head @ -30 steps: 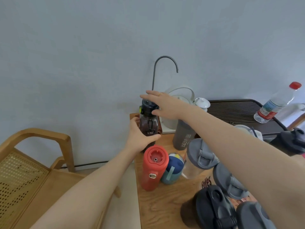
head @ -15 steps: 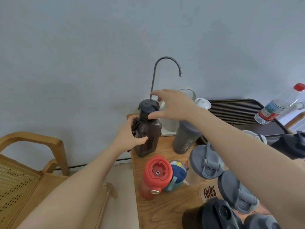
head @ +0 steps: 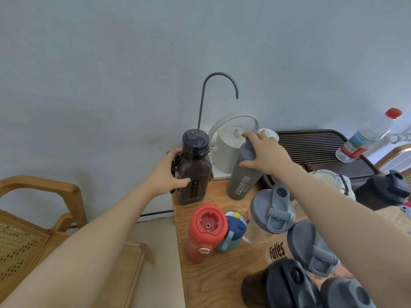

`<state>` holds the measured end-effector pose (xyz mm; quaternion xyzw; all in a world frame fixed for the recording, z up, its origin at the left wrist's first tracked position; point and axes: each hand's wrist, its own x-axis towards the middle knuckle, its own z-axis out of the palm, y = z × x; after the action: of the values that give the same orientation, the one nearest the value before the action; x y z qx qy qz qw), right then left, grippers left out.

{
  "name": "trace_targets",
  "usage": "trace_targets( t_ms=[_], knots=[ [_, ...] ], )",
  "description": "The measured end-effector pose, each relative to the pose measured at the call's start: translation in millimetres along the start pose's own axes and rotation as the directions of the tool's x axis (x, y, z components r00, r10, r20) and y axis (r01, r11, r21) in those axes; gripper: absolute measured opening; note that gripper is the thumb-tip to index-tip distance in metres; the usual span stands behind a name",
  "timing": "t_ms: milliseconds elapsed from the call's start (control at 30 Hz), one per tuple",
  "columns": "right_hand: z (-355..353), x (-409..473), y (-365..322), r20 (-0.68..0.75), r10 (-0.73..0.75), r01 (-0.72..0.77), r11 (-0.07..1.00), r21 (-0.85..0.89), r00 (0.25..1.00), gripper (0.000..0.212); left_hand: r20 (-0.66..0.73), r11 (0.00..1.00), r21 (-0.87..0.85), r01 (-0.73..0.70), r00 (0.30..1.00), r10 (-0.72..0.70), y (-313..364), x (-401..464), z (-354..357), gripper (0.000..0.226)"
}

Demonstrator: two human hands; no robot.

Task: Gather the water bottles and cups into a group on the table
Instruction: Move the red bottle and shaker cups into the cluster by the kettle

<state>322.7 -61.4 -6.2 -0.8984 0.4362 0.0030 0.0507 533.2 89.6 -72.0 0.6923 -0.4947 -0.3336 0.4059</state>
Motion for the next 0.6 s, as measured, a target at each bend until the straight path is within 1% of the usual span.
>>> trace_targets(
  t_ms=[33,67,133,200,267,367,433,533,600],
  knots=[
    [0.7,-1.0,-1.1,-0.018,0.007,-0.007,1.0,0.012,1.0,0.082,0.0,1.0,0.007,-0.003,1.0,0.003,0.6,-1.0,-0.4,0.069],
    [1.9,-1.2,-2.0,-0.002,-0.001,0.001,1.0,0.008,1.0,0.089,-0.004,1.0,0.007,-0.005,1.0,0.005,0.8,-1.7,-1.1,0.068],
    [2.3,-1.1,-2.7,0.097,-0.037,0.037,0.999,-0.002,0.995,0.108,-0.009,1.0,-0.002,0.003,1.0,-0.003,0.6,-2.7,-3.1,0.067],
    [-2.1,-0.2,-0.5,0.178,-0.046,0.029,0.995,0.1,0.983,0.117,0.007,1.0,-0.012,0.011,1.0,-0.011,1.4,-4.4,-5.7,0.065],
    [-6.3,0.9,0.4,0.192,-0.038,0.004,0.985,0.174,0.981,0.113,0.019,1.0,-0.024,0.017,1.0,-0.017,1.0,-5.9,-8.1,0.065],
    [-4.9,1.6,-9.5,0.171,0.002,-0.029,0.987,0.158,0.985,0.105,0.022,0.998,-0.05,0.025,0.999,-0.024,-0.7,-6.4,-10.9,0.066],
    [1.0,1.0,-21.2,0.163,0.036,-0.067,0.98,0.189,0.986,0.102,0.035,0.997,-0.067,0.029,0.999,-0.027,0.3,-5.8,-11.9,0.065],
    [11.9,1.9,-39.7,0.121,0.041,-0.073,0.96,0.272,0.992,0.099,0.058,0.996,-0.083,0.033,0.998,-0.028,2.5,-7.1,-12.0,0.067],
    [16.1,2.1,-50.2,0.085,0.048,-0.07,0.958,0.278,0.995,0.099,0.068,0.994,-0.098,0.043,0.997,-0.037,3.0,-8.9,-11.4,0.07]
  ],
)
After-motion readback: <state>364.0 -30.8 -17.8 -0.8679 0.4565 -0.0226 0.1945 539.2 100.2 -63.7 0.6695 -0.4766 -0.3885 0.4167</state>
